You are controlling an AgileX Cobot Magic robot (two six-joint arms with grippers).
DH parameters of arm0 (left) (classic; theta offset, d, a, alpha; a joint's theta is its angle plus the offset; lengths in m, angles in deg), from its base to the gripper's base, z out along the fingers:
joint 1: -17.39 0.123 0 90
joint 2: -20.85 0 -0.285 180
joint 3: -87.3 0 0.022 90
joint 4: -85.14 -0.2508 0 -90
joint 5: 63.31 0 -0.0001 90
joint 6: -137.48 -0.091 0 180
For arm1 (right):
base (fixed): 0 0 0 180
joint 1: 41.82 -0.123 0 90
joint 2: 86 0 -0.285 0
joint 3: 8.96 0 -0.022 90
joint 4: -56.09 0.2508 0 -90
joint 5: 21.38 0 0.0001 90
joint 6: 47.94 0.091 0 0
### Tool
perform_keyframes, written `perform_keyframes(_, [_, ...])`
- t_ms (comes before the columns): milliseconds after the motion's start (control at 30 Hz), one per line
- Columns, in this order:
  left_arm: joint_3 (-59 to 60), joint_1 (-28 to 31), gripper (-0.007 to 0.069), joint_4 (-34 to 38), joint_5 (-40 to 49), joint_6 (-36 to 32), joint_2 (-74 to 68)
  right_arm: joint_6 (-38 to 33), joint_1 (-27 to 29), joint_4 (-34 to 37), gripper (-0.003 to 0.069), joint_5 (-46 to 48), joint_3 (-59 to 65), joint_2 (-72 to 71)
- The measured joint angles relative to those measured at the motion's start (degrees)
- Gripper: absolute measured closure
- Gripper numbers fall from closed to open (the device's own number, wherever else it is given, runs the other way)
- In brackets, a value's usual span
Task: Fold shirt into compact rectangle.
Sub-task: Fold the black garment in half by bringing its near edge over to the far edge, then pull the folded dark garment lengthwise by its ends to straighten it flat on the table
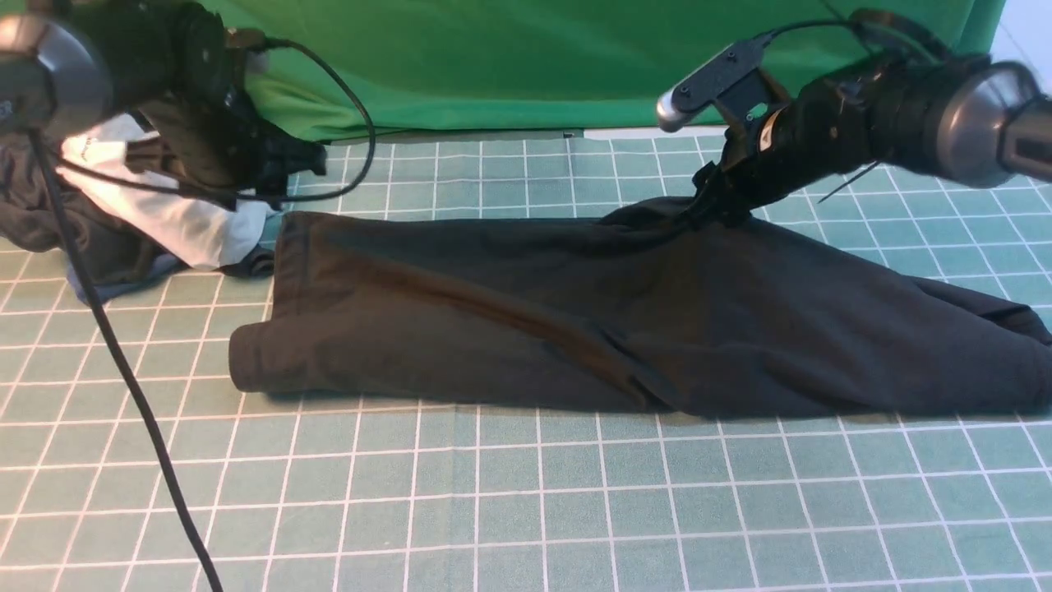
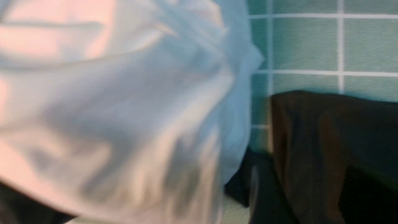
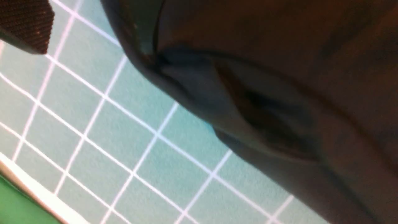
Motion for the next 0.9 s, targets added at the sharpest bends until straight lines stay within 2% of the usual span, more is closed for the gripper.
perform_keyframes(100, [-3.92, 0.0, 0.0346, 1.55, 5.27, -1.97, 0.06, 0.51, 0.0, 0.0, 0.0269, 4.07, -0.9, -2.57])
perform_keyframes(167, [-5.54, 0.0, 0.0403, 6.71, 7.73, -5.72, 0.33, 1.11, 0.0, 0.0, 0.0285, 6.3, -1.2, -4.26])
perform_keyframes(200, [-5.96, 0.0, 0.0444, 10.79, 8.57, -8.4, 0.52, 1.4, 0.0, 0.0, 0.0314, 7.39, -1.23, -5.16])
perform_keyframes(267, [-6.24, -0.66, 0.0551, 20.55, 9.7, -14.45, 0.69, 2.0, 0.0, 0.71, 0.0439, 9.09, -1.34, -6.56])
perform_keyframes(333, [-6.24, -1.71, 0.0592, 25.59, 10.14, -17.72, 0.57, 2.03, 0.0, 3.16, 0.0564, 9.37, -1.34, -6.81])
perform_keyframes(400, [-5.79, -3.12, 0.061, 28.74, 10.13, -19.28, 0.26, 1.17, 0.05, 6.26, 0.0609, 9.37, -1.34, -6.73])
perform_keyframes(467, [-5.0, -4.99, 0.0617, 29.86, 10.29, -20.2, -0.32, -0.56, 0.05, 9.89, 0.063, 9.31, -1.34, -6.19])
perform_keyframes(533, [-3.97, -7.29, 0.0622, 28.52, 11.8, -20.52, -1.75, -4.57, 0.05, 16.53, 0.0641, 9.09, -1.34, -4.52])
perform_keyframes(667, [-3.55, -8.68, 0.0622, 26.54, 14.61, -19.08, -4.01, -8.72, 0.05, 23.4, 0.0645, 8.84, -1.53, -1.13])
perform_keyframes(900, [-0.44, -9.08, 0.0622, 25.2, 14.34, -17.43, -5.97, -10.79, 0.05, 26.39, 0.0646, 7.38, -4.13, 5.31])
